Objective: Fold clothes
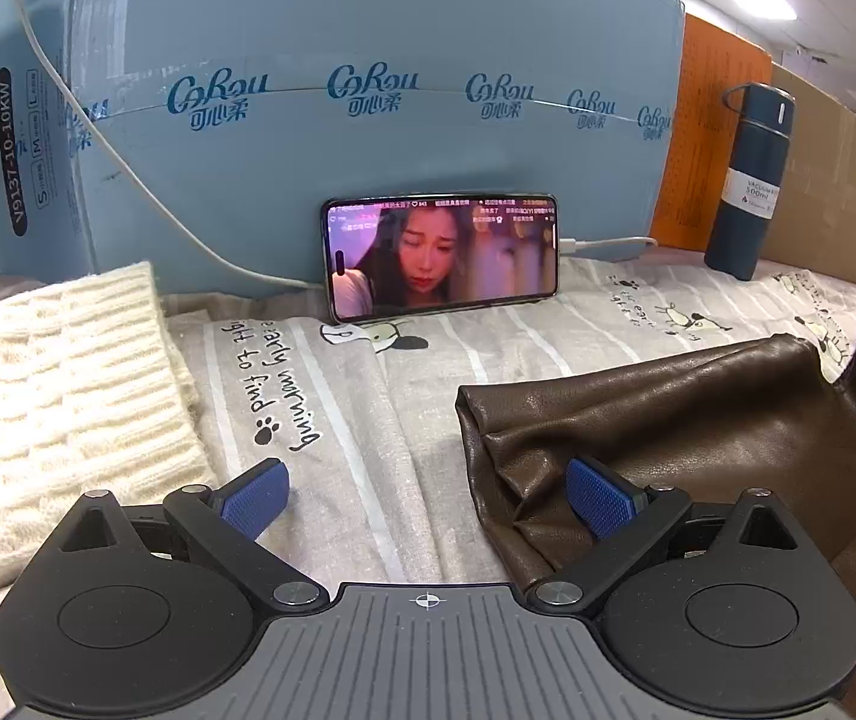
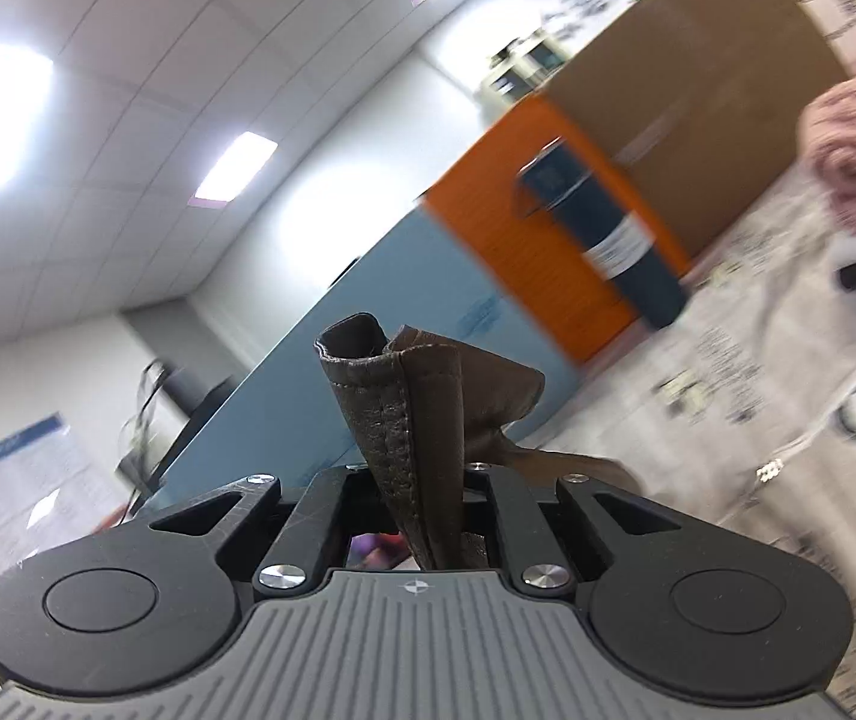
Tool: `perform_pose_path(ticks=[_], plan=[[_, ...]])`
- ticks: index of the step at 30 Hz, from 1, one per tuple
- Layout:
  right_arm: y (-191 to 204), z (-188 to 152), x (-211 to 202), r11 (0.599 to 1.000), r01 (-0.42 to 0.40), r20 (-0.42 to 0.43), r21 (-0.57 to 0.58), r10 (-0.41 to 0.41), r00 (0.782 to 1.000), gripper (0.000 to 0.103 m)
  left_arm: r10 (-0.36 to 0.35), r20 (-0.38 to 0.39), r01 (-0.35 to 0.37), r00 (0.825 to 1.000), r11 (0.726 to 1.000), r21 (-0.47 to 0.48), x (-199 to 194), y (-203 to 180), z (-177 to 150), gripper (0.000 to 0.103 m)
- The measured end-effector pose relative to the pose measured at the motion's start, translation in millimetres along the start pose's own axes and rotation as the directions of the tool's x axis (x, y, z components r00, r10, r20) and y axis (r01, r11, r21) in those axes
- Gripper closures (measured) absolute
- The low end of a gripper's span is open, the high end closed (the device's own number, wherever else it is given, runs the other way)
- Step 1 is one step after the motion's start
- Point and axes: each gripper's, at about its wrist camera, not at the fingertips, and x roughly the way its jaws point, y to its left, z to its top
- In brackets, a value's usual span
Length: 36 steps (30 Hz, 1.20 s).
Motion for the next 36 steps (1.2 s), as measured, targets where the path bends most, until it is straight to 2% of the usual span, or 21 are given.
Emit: perform_pose_path(ticks=[7, 12, 18, 21, 23, 25, 28, 31, 34, 36], plan=[[36.3, -43.2, 34.6, 0.995, -0.066, -0.155, -0.076, 0.054, 0.987, 0.096, -0.028, 0.022, 0.029, 0.999, 0.999, -0.042, -7.5, 6.2, -0.4, 0.003], [48.3, -75.3, 51.6, 0.983, -0.071, -0.256, -0.167, 0.026, 0.966, 0.094, -0.042, 0.090, 0.049, 0.995, 0.995, -0.083, -39.0, 12.7, -1.2, 0.003], [57.0, -109.0, 58.3, 0.951, -0.090, -0.346, -0.296, -0.019, 0.938, 0.086, -0.054, 0.171, 0.077, 0.984, 0.989, -0.129, -76.8, 20.4, -2.1, 0.003], [61.1, -117.5, 56.8, 0.931, -0.121, -0.371, -0.344, -0.016, 0.929, 0.072, -0.068, 0.189, 0.095, 0.980, 0.986, -0.140, -85.4, 20.1, -5.3, 0.003], [64.6, -121.2, 55.6, 0.921, -0.159, -0.393, -0.357, 0.006, 0.920, 0.047, -0.077, 0.196, 0.105, 0.978, 0.985, -0.139, -88.1, 18.3, -6.4, 0.003], [68.5, -124.9, 53.1, 0.909, -0.200, -0.415, -0.365, 0.033, 0.909, 0.037, -0.077, 0.203, 0.104, 0.976, 0.986, -0.127, -90.7, 15.3, -7.5, 0.003], [73.2, -131.2, 50.1, 0.891, -0.277, -0.468, -0.360, 0.085, 0.880, 0.021, -0.073, 0.207, 0.097, 0.976, 0.989, -0.108, -91.5, 11.3, -9.1, 0.003], [77.8, -141.0, 52.2, 0.866, -0.321, -0.517, -0.384, 0.086, 0.852, 0.015, -0.103, 0.218, 0.122, 0.970, 0.990, -0.077, -91.9, 4.9, -11.6, 0.003], [79.6, -147.0, 53.8, 0.863, -0.304, -0.535, -0.404, 0.047, 0.844, 0.015, -0.123, 0.218, 0.133, 0.968, 0.991, -0.029, -91.7, -4.4, -14.4, 0.003], [79.2, -141.2, 48.3, 0.863, -0.327, -0.535, -0.384, 0.081, 0.841, 0.015, -0.129, 0.214, 0.129, 0.968, 0.992, 0.014, -91.5, -12.5, -17.6, 0.003]])
